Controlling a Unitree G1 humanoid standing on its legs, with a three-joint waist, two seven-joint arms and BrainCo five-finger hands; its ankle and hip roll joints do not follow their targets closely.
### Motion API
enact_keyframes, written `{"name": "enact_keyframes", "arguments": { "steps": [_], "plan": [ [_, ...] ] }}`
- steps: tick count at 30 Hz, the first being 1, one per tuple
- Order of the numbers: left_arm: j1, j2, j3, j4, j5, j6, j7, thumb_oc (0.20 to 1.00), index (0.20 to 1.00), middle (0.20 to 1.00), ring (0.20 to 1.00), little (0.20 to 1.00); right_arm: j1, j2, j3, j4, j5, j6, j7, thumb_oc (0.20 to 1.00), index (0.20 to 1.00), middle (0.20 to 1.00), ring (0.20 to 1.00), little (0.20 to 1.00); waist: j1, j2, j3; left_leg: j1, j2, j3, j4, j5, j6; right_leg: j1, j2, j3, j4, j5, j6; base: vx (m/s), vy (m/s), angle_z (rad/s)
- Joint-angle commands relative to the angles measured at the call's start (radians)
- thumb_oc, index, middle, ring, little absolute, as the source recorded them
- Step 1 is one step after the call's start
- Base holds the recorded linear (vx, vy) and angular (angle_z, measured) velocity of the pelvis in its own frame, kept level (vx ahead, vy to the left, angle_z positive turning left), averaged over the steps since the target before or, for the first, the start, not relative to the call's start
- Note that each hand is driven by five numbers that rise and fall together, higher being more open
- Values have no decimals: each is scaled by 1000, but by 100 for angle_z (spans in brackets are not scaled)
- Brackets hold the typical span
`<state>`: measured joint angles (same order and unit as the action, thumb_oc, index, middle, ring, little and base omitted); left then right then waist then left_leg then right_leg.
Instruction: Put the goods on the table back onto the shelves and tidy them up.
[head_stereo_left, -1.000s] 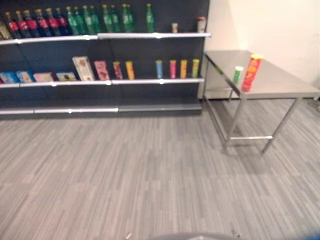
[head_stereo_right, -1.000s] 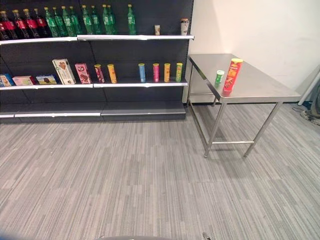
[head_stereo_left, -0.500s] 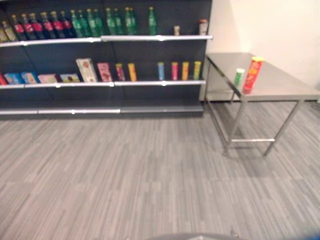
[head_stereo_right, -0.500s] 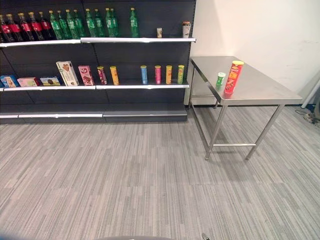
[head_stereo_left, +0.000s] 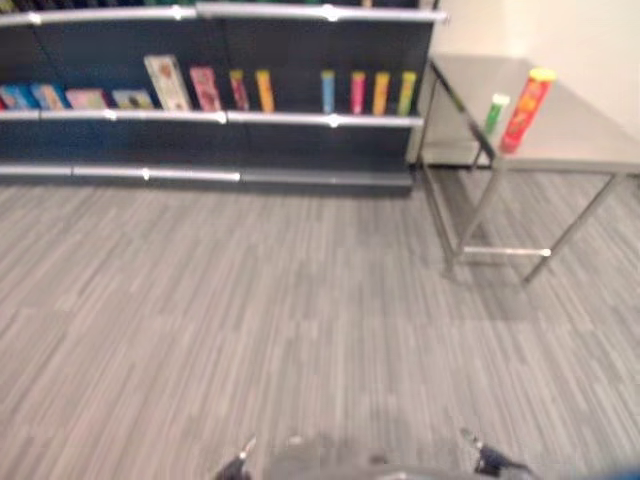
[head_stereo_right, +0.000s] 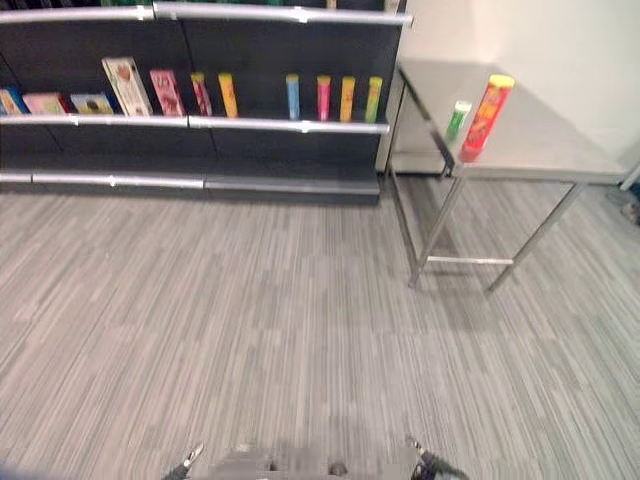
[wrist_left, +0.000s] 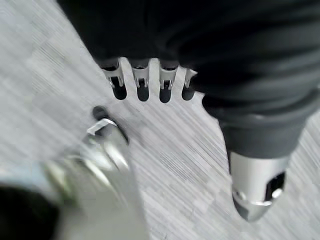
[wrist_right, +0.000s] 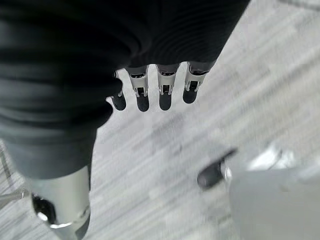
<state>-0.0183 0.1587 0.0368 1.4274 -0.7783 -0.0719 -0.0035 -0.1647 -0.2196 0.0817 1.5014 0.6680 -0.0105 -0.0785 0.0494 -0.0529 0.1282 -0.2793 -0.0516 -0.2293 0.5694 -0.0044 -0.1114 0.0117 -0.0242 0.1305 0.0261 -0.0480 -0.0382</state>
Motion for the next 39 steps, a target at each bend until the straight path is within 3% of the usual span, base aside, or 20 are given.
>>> {"name": "enact_keyframes", "arguments": {
  "steps": [1,2,4,10,12,13,14,16,17,18,19,21,22,23,24,28,30,34,36,39],
  "plan": [
    [19,-74,6,-33,-73,-8,-9,1000,1000,1000,1000,1000,25,-39,-19,0,-49,14,-13,1000,1000,1000,1000,1000,23,13,-9,-94,19,19,-245,51,81,119,37,53,4,-67,44,264,131,-37],
    [20,-74,5,-33,-73,-8,-9,1000,1000,1000,1000,1000,25,-40,-19,0,-50,14,-13,1000,1000,1000,1000,1000,23,9,-9,-85,17,21,-260,58,80,120,33,53,4,-67,44,327,231,-25],
    [19,-76,22,-26,-126,-6,-5,1000,1000,1000,1000,1000,14,-53,-25,17,-66,27,-33,1000,1000,1000,1000,1000,52,34,-5,-124,49,-15,-536,116,60,161,26,66,11,-127,48,308,224,3],
    [8,-53,114,19,-180,-21,30,1000,1000,1000,1000,1000,16,-31,-52,6,-49,31,-28,1000,1000,1000,1000,1000,107,20,-47,-144,84,-1,-629,187,45,277,-67,116,1,-171,92,460,379,-5],
    [33,-10,185,52,-174,-45,60,1000,1000,1000,1000,1000,44,7,-62,-6,-44,27,-2,1000,1000,1000,1000,1000,97,-16,-102,-119,52,38,-522,185,61,265,-162,105,23,-89,154,619,609,-53],
    [33,-9,185,52,-174,-45,60,1000,1000,1000,1000,1000,44,8,-61,-7,-44,27,-2,1000,1000,1000,1000,1000,99,-16,-105,-124,54,39,-519,185,62,261,-161,109,20,-85,155,451,396,-88],
    [30,16,192,51,-141,-49,72,1000,1000,1000,1000,1000,51,24,-59,-21,-35,24,11,1000,1000,1000,1000,1000,94,-38,-124,-108,28,76,-470,142,70,229,-210,119,69,54,180,403,393,-107],
    [25,28,182,49,-106,-45,72,1000,1000,1000,1000,1000,44,31,-58,-34,-31,16,13,1000,1000,1000,1000,1000,98,-43,-128,-92,21,90,-460,112,84,203,-232,113,113,117,181,379,408,-97],
    [21,40,157,47,-51,-42,70,1000,1000,1000,1000,1000,30,41,-54,-65,-32,4,19,1000,1000,1000,1000,1000,105,-35,-124,-50,11,110,-440,65,103,144,-292,40,212,233,168,232,309,-50],
    [21,40,157,47,-51,-42,70,1000,1000,1000,1000,1000,30,41,-54,-65,-32,4,19,1000,1000,1000,1000,1000,105,-34,-125,-51,11,110,-440,65,103,143,-291,40,212,233,168,425,632,-57],
    [17,60,131,40,-19,-52,72,1000,1000,1000,1000,1000,16,53,-22,-117,-50,-8,20,1000,1000,1000,1000,1000,109,-13,-101,4,12,113,-432,25,125,74,-370,-71,299,314,127,261,451,-56],
    [18,75,122,32,-3,-55,61,1000,1000,1000,1000,1000,12,60,3,-162,-50,-25,19,1000,1000,1000,1000,1000,70,-1,-77,72,2,99,-454,6,143,10,-298,-72,348,251,99,291,463,-44],
    [17,83,113,24,12,-55,51,1000,1000,1000,1000,1000,16,62,16,-179,-51,-35,20,1000,1000,1000,1000,1000,49,6,-73,104,3,83,-475,0,154,-41,-207,-60,365,132,83,172,229,4],
    [17,82,114,24,12,-55,51,1000,1000,1000,1000,1000,16,62,16,-180,-51,-35,20,1000,1000,1000,1000,1000,49,7,-74,103,5,82,-477,1,153,-45,-205,-61,368,131,82,283,202,21],
    [14,91,105,15,24,-54,40,1000,1000,1000,1000,1000,27,59,23,-185,-45,-44,17,1000,1000,1000,1000,1000,22,4,-56,151,-9,58,-490,-22,163,-94,-85,-56,323,6,90,274,127,25],
    [-2,84,36,53,161,-48,32,1000,1000,1000,1000,1000,54,51,44,-100,-72,-40,9,1000,1000,1000,1000,1000,-37,-37,-23,301,-84,-14,-516,-86,184,-209,87,-46,88,92,134,396,145,44],
    [-11,65,-17,70,236,-43,22,1000,1000,1000,1000,1000,61,50,51,-68,-102,-29,0,1000,1000,1000,1000,1000,-69,-48,-19,368,-108,-54,-530,-115,192,-257,129,-64,3,156,150,348,100,93],
    [-15,15,-96,77,320,-32,-22,1000,1000,1000,1000,1000,85,48,25,-20,-99,-13,0,1000,1000,1000,1000,1000,-136,-36,-16,500,-89,-153,-552,-188,187,-317,132,-109,-50,221,164,512,14,68],
    [11,9,-93,97,321,-18,-49,1000,1000,1000,1000,1000,102,43,14,-19,-65,-8,19,1000,1000,1000,1000,1000,-151,-17,-66,580,-34,-155,-564,-253,168,-258,111,-123,-31,196,105,637,-54,121],
    [36,11,-68,110,307,-19,-50,1000,1000,1000,1000,1000,103,36,2,-33,-25,-14,33,1000,1000,1000,1000,1000,-160,27,-96,614,20,-154,-543,-222,143,-259,136,-119,29,172,95,569,-26,2]
  ]
}}
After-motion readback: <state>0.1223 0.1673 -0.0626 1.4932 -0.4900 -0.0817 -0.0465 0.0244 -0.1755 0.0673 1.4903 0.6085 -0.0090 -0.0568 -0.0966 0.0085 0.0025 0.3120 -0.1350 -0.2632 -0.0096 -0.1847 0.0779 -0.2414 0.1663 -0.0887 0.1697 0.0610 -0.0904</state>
